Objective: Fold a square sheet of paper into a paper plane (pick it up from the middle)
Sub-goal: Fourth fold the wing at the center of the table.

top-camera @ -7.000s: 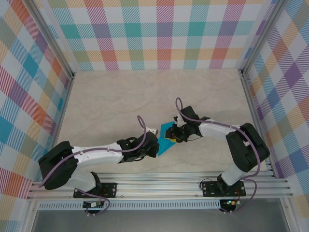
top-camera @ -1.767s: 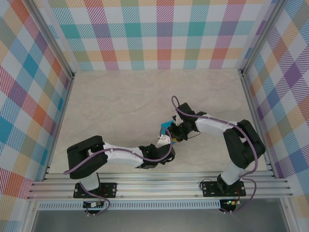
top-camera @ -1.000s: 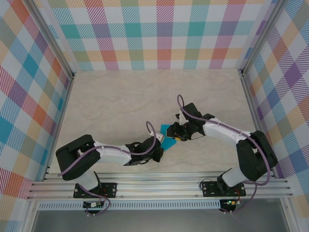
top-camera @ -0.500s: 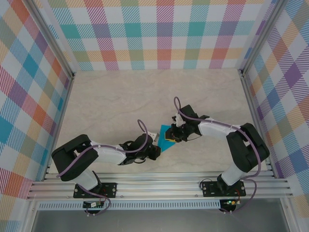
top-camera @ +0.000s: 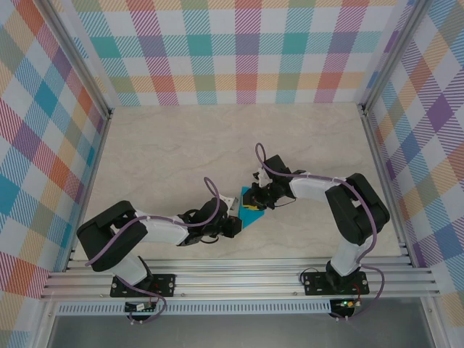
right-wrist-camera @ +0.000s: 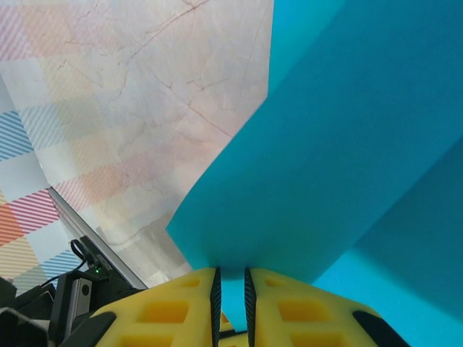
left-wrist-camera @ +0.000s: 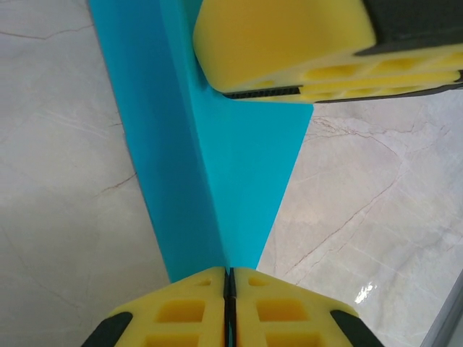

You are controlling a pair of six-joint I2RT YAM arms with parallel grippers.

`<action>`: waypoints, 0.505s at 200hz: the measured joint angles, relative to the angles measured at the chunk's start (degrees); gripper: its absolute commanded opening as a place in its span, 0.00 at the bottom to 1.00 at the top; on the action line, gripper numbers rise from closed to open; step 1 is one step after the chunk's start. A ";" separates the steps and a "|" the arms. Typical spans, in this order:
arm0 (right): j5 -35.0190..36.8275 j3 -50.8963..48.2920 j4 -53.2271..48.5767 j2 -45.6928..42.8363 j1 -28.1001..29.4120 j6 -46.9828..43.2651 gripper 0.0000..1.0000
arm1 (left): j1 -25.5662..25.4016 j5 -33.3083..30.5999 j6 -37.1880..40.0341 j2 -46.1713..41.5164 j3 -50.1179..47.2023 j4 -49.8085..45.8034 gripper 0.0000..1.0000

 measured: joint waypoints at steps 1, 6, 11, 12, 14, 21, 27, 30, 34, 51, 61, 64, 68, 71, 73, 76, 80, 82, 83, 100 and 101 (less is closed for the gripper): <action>0.04 0.04 0.02 0.07 0.00 0.00 0.18 | 0.02 0.00 0.07 0.00 0.00 -0.02 0.14; 0.15 0.13 0.02 0.22 0.00 0.00 0.18 | 0.07 0.00 -0.02 0.00 0.00 -0.02 0.15; 0.31 0.20 0.00 0.37 0.00 0.02 0.18 | 0.09 0.00 -0.04 0.00 0.00 -0.04 0.17; 0.37 0.22 0.00 0.42 0.00 0.02 0.18 | 0.09 -0.02 -0.04 0.00 0.00 -0.04 0.18; 0.46 0.24 0.00 0.48 0.00 0.02 0.18 | 0.11 -0.02 -0.02 0.00 0.00 -0.07 0.18; 0.63 0.31 0.02 0.72 0.00 0.11 0.18 | 0.20 0.00 -0.15 0.00 0.00 -0.15 0.19; 0.92 0.37 -0.02 0.87 0.00 0.17 0.18 | 0.24 -0.07 -0.20 0.00 0.00 -0.26 0.20; 1.11 0.37 -0.04 0.92 0.00 0.20 0.18 | 0.24 -0.04 -0.17 0.00 0.00 -0.28 0.21; 1.25 0.37 -0.11 0.98 0.00 0.20 0.18 | 0.28 -0.04 -0.20 0.00 0.00 -0.33 0.22; 1.86 0.42 -0.39 1.01 0.00 0.24 0.18 | 0.31 -0.02 -0.20 0.00 0.00 -0.39 0.22; 2.12 0.55 -0.66 1.01 0.00 0.35 0.18 | 0.31 -0.04 -0.22 0.00 -0.02 -0.50 0.19; 2.21 0.59 -0.72 1.01 0.00 0.35 0.18 | 0.31 -0.04 -0.15 0.00 -0.02 -0.57 0.19; 2.29 0.68 -0.83 1.01 0.00 0.37 0.18 | 0.31 -0.04 -0.15 0.00 0.00 -0.66 0.18; 2.38 0.72 -0.87 1.01 0.00 0.37 0.18 | 0.31 -0.04 -0.15 0.00 0.00 -0.70 0.17; 2.43 0.76 -0.87 1.01 0.00 0.37 0.18 | 0.31 -0.04 -0.09 0.00 -0.02 -0.74 0.17; 2.49 0.79 -0.90 1.01 0.00 0.37 0.18 | 0.31 -0.04 -0.07 0.00 -0.02 -0.83 0.17; 2.56 0.83 -0.90 1.01 0.00 0.37 0.18 | 0.31 -0.04 0.04 0.00 -0.02 -0.92 0.16; 2.58 0.85 -0.90 1.01 0.00 0.37 0.18 | 0.31 -0.04 0.00 0.00 -0.02 -0.96 0.16; 2.60 0.87 -0.90 1.01 0.00 0.37 0.18 | 0.31 -0.04 0.00 -0.02 -0.02 -0.98 0.16; 2.97 0.98 -1.09 1.01 0.00 0.37 0.18 | 0.31 -0.04 0.04 -0.02 -0.02 -1.64 0.13; 2.97 0.98 -1.09 1.01 0.00 0.37 0.18 | 0.31 -0.04 0.04 -0.02 -0.02 -1.68 0.13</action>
